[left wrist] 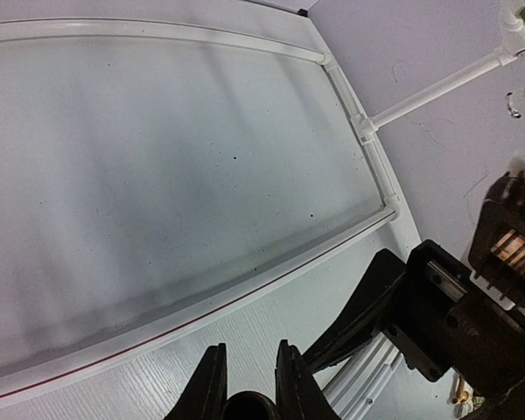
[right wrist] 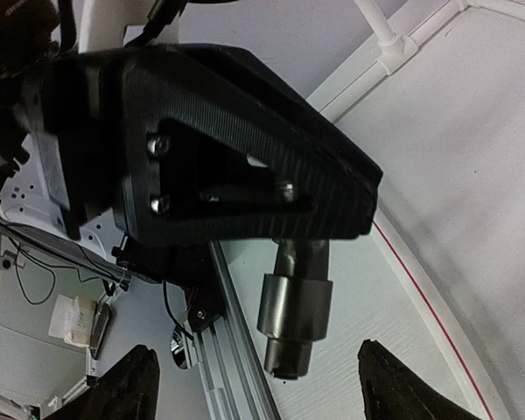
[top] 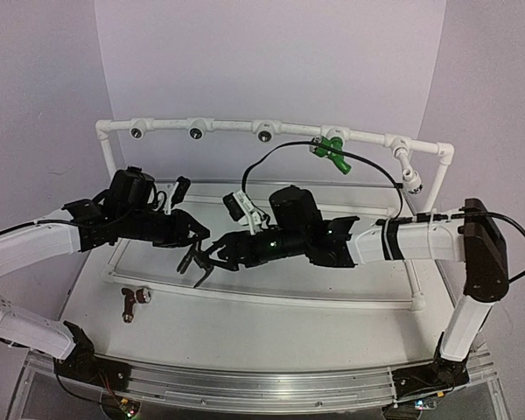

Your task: Install the water faucets

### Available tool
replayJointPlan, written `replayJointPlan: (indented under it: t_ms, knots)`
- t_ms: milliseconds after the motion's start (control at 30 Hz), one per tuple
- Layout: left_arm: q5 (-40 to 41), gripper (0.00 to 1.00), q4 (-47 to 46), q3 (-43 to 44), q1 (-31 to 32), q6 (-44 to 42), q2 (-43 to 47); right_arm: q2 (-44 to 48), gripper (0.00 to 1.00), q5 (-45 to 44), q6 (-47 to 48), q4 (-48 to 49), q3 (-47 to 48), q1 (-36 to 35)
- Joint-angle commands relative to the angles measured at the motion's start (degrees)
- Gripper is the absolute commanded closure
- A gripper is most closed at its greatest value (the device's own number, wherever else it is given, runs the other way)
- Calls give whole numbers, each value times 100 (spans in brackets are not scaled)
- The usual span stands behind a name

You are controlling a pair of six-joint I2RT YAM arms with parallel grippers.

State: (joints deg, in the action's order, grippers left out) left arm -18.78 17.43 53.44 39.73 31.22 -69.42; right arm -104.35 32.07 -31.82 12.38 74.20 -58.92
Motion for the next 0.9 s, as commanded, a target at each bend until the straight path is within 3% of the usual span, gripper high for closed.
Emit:
replayJointPlan:
  t_ms: [0, 367, 533, 600, 667, 733, 800, 867]
  knots:
    - [363, 100, -297, 406, 232, -113, -142, -283, 32, -28, 95, 54, 345, -40]
    - [166, 100, -293, 655, 459, -83, -564, -726, 56, -211, 203, -104, 551, -94]
    - [0, 98, -314, 746, 477, -26, -639, -696, 88, -220, 170, -71, 421, -97]
    - [-48, 80, -324, 807, 474, 14, -579, -555, 99, -225, 131, 228, 199, -99]
    - [-71, 51, -376, 781, 474, 18, -415, -274, 100, -154, 95, 769, -281, -95]
    - [-125, 30, -492, 658, 474, -20, -145, 65, 100, -129, 109, 1244, -771, -95]
    - [-272, 15, -734, 427, 466, -70, 150, 404, 100, -81, 153, 1655, -1200, -96]
    - [-508, 9, -1122, 135, 453, -67, 417, 719, 100, 15, 191, 2142, -1576, -96]
